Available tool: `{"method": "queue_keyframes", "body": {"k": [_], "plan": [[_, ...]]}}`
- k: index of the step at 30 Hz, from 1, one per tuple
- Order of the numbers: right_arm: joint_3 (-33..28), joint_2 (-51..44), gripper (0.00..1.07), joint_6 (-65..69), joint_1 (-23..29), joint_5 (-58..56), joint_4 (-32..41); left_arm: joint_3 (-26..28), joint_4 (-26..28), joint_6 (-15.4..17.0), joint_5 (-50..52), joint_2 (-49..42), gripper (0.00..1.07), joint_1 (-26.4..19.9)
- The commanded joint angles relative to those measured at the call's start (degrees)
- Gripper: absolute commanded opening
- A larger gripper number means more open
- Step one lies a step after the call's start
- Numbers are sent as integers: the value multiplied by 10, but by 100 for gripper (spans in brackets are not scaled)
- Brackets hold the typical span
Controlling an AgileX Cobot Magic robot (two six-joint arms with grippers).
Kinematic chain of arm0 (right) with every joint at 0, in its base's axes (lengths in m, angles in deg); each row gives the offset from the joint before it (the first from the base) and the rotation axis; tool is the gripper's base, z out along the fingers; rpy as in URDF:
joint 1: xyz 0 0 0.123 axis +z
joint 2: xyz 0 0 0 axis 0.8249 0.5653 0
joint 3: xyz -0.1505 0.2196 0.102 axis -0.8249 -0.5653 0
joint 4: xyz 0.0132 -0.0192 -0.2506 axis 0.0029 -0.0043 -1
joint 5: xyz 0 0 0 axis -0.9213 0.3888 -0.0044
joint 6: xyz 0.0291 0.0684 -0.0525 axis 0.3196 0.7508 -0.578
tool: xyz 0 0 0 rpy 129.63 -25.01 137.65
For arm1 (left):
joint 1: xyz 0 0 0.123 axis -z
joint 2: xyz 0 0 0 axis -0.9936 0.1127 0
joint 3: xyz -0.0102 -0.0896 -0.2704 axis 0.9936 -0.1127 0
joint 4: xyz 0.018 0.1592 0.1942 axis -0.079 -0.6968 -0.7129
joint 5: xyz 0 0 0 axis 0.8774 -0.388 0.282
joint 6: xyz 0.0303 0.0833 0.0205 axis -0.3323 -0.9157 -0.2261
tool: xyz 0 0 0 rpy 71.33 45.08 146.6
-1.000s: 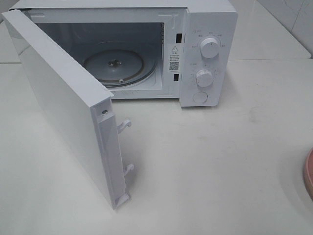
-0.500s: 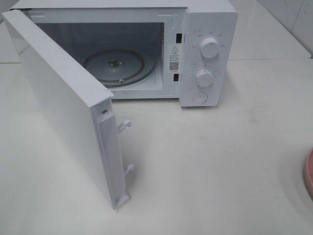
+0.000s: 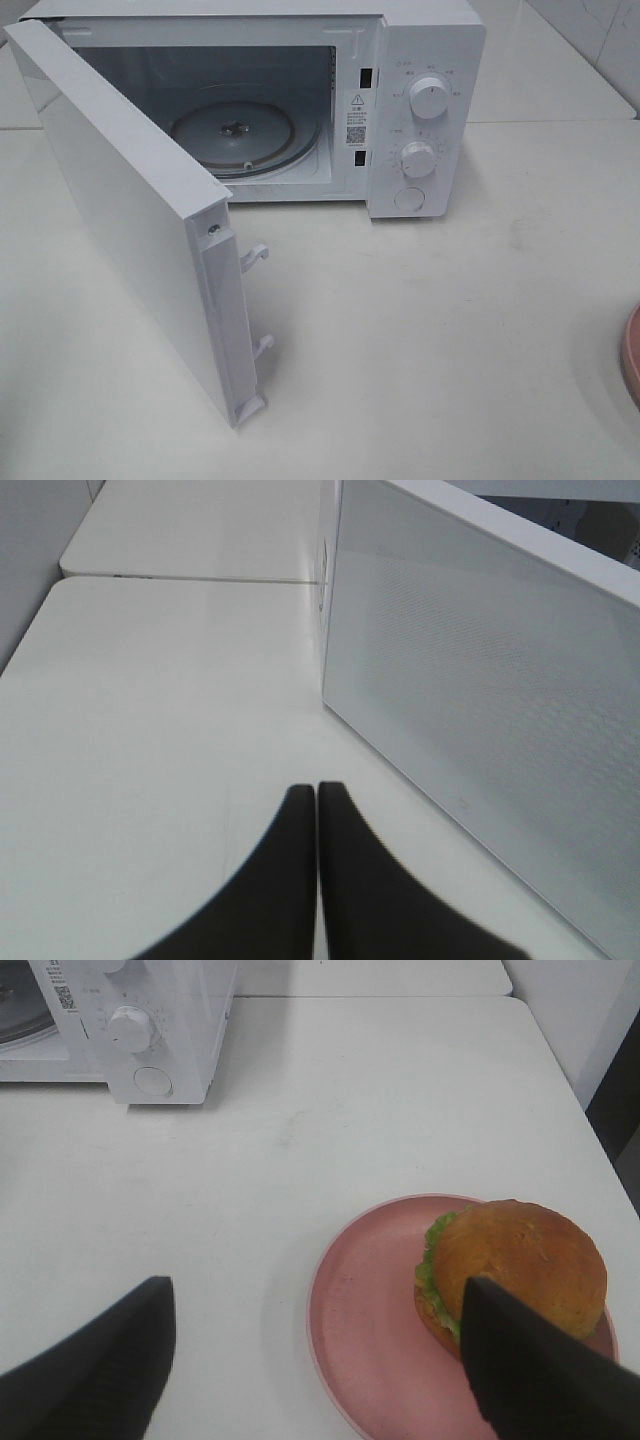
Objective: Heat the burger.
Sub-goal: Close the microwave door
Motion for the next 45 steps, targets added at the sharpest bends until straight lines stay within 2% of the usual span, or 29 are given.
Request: {"method": "queue_keyframes", "body": {"k": [1, 3, 4, 5, 7, 8, 9, 10, 15, 19, 24, 28, 31, 34, 40, 45], "plan": [[-1, -18, 76, -10, -2, -2, 2, -37, 6, -34, 111, 25, 0, -2], [-1, -18, 76, -10, -2, -2, 2, -44, 7, -43, 136, 31, 0, -2], [-1, -18, 76, -10, -2, -2, 2, -58, 7, -55, 191, 45, 0, -2], [-1, -18, 76, -10, -2, -2, 2, -58, 7, -55, 191, 45, 0, -2], [-1, -18, 76, -10, -2, -2, 2, -79, 9, -68, 269, 67, 0, -2], [-1, -18, 76, -10, -2, -2, 2, -79, 9, -68, 269, 67, 0, -2], [-1, -18, 76, -10, -2, -2, 2, -93, 11, -69, 318, 84, 0, -2], [-1, -18, 76, -10, -2, -2, 2, -93, 11, -69, 318, 84, 0, -2], [-1, -18, 76, -10, -2, -2, 2, -132, 10, -66, 458, 151, 0, -2], [-1, -18, 76, -10, -2, -2, 2, -140, 9, -65, 502, 189, 0, -2], [-1, -18, 76, -10, -2, -2, 2, -143, -13, -65, 572, 253, 0, 28], [-1, -18, 76, -10, -2, -2, 2, -143, -57, -65, 633, 324, 0, 69], [-1, -18, 76, -10, -2, -2, 2, -143, -59, -65, 649, 356, 0, 86], [-1, -18, 76, -10, -2, -2, 2, -143, -59, -60, 682, 395, 0, 107], [-1, -18, 76, -10, -2, -2, 2, -143, -63, -7, 758, 479, 0, 143], [-1, -18, 76, -10, -2, -2, 2, -142, -68, 0, 793, 522, 0, 174]]}}
